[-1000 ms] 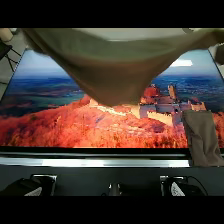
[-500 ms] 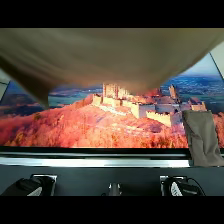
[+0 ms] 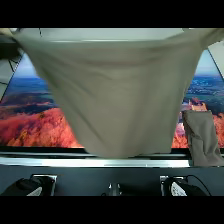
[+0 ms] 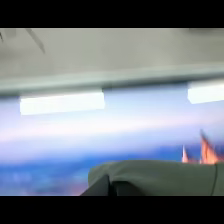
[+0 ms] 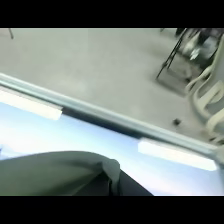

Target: Fold the shirts.

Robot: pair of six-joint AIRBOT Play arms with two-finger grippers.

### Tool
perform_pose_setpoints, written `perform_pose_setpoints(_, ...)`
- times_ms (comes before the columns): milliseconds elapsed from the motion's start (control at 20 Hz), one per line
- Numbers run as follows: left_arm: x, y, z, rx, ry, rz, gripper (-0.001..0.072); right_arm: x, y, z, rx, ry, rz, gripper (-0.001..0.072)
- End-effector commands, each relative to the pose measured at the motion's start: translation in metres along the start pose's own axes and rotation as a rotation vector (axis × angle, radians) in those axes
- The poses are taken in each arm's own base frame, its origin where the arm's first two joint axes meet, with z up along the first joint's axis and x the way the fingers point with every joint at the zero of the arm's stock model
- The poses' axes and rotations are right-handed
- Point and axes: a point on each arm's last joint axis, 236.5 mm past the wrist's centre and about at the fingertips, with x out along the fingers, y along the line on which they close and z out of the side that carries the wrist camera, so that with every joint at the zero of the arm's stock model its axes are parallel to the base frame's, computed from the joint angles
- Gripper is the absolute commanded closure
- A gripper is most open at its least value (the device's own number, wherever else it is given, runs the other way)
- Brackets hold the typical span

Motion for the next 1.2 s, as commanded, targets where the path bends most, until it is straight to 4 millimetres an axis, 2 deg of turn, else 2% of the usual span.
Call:
perform_pose_setpoints(0, 0.070, -0.024, -0.146, -0.084, 0.313, -0.040, 0.0684, 0.111, 0.006, -0.076, 0.244, 0.074, 0.105, 0.0692)
perform_pose_setpoints(100, 0.090, -0.044, -0.210, -0.140, 0.434, -0.089, 0.0683, 0.156, 0.035, -0.141, 0.395, 0.199, 0.225, 0.0692)
perform_pose_setpoints(150, 0.096, -0.051, -0.235, -0.163, 0.487, -0.102, 0.0684, 0.169, 0.052, -0.175, 0.463, 0.286, 0.280, 0.0692)
perform_pose_setpoints(200, 0.101, -0.057, -0.259, -0.179, 0.538, -0.109, 0.0683, 0.178, 0.071, -0.211, 0.516, 0.390, 0.326, 0.0692)
perform_pose_setpoints(250, 0.105, -0.064, -0.277, -0.199, 0.582, -0.118, 0.0683, 0.182, 0.091, -0.239, 0.546, 0.480, 0.370, 0.0691)
perform_pose_setpoints(300, 0.107, -0.071, -0.289, -0.221, 0.619, -0.128, 0.0684, 0.182, 0.110, -0.262, 0.559, 0.561, 0.412, 0.0691)
perform_pose_setpoints(350, 0.110, -0.076, -0.296, -0.237, 0.640, -0.137, 0.0684, 0.181, 0.121, -0.273, 0.555, 0.601, 0.439, 0.0684)
perform_pose_setpoints(400, 0.111, -0.078, -0.296, -0.234, 0.639, -0.142, 0.0684, 0.180, 0.123, -0.274, 0.534, 0.604, 0.449, 0.0544)
perform_pose_setpoints(450, 0.111, -0.077, -0.292, -0.222, 0.629, -0.144, 0.0684, 0.175, 0.121, -0.267, 0.508, 0.592, 0.463, 0.0283)
perform_pose_setpoints(500, 0.112, -0.075, -0.285, -0.190, 0.610, -0.155, 0.0684, 0.165, 0.117, -0.257, 0.471, 0.580, 0.480, 0.0088)
perform_pose_setpoints(550, 0.112, -0.072, -0.276, -0.149, 0.593, -0.166, 0.0684, 0.149, 0.112, -0.246, 0.428, 0.577, 0.503, 0.0035)
perform_pose_setpoints(600, 0.112, -0.067, -0.268, -0.118, 0.578, -0.170, 0.0683, 0.129, 0.109, -0.238, 0.396, 0.600, 0.528, 0.0038)
perform_pose_setpoints(700, 0.113, -0.057, -0.256, -0.090, 0.564, -0.164, 0.0684, 0.074, 0.112, -0.246, 0.310, 0.756, 0.586, 0.0046)
perform_pose_setpoints(800, 0.114, -0.051, -0.252, -0.096, 0.559, -0.155, 0.0684, 0.018, 0.133, -0.275, 0.251, 0.967, 0.659, 0.0047)
perform_pose_setpoints(950, 0.111, -0.051, -0.257, -0.095, 0.581, -0.154, 0.0683, -0.053, 0.195, -0.326, 0.281, 1.101, 0.724, 0.0047)
perform_pose_setpoints(1050, 0.106, -0.051, -0.264, -0.090, 0.618, -0.152, 0.0683, -0.104, 0.234, -0.376, 0.372, 1.180, 0.696, 0.0027)
perform_pose_setpoints(1100, 0.104, -0.050, -0.267, -0.089, 0.634, -0.151, 0.0684, -0.127, 0.251, -0.396, 0.454, 1.205, 0.677, 0.0014)
perform_pose_setpoints(1150, 0.103, -0.050, -0.268, -0.087, 0.640, -0.150, 0.0684, -0.140, 0.262, -0.410, 0.536, 1.219, 0.635, 0.0008)
